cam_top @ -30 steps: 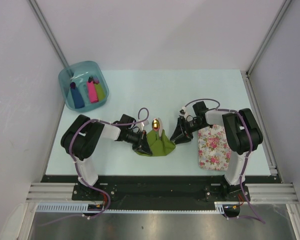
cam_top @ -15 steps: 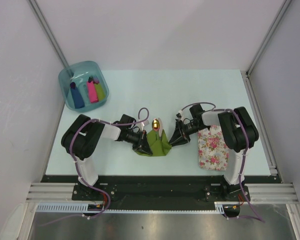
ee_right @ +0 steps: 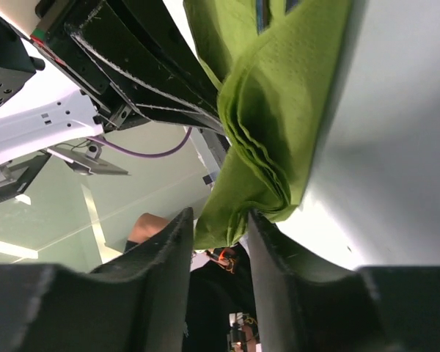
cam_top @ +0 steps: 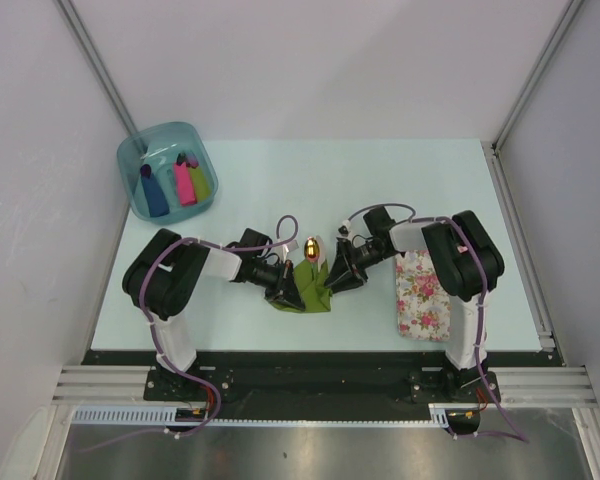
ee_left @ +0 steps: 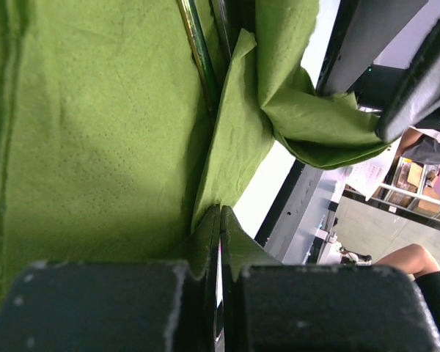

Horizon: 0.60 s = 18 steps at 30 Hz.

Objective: Place the utensils on the paper napkin and roll it up

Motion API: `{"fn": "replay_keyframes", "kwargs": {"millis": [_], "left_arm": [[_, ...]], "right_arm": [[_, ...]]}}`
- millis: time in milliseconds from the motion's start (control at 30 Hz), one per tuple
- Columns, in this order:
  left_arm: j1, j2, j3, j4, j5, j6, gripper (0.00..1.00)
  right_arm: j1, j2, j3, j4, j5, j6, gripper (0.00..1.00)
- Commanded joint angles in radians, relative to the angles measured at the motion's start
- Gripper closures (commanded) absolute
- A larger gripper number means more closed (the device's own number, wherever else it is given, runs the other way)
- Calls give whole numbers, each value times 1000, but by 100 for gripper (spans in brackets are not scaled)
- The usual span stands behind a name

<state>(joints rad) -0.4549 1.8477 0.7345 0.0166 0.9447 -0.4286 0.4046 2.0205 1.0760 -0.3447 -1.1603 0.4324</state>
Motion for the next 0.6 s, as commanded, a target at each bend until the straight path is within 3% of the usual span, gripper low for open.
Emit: {"fn": "replay_keyframes", "kwargs": {"millis": [0, 333, 433, 567], "left_arm": [[5, 21, 2, 39, -70, 24, 100], [5, 24, 3, 43, -69, 25, 100], [5, 24, 3, 43, -70, 24, 100], [5, 22, 3, 40, -72, 28, 100]], "right_arm": [[20, 6, 32, 91, -29, 78, 57], [53, -14, 22, 205, -30, 178, 49], [62, -6, 50, 123, 19, 112, 51], [53, 9, 107, -126, 131, -56, 53]]}}
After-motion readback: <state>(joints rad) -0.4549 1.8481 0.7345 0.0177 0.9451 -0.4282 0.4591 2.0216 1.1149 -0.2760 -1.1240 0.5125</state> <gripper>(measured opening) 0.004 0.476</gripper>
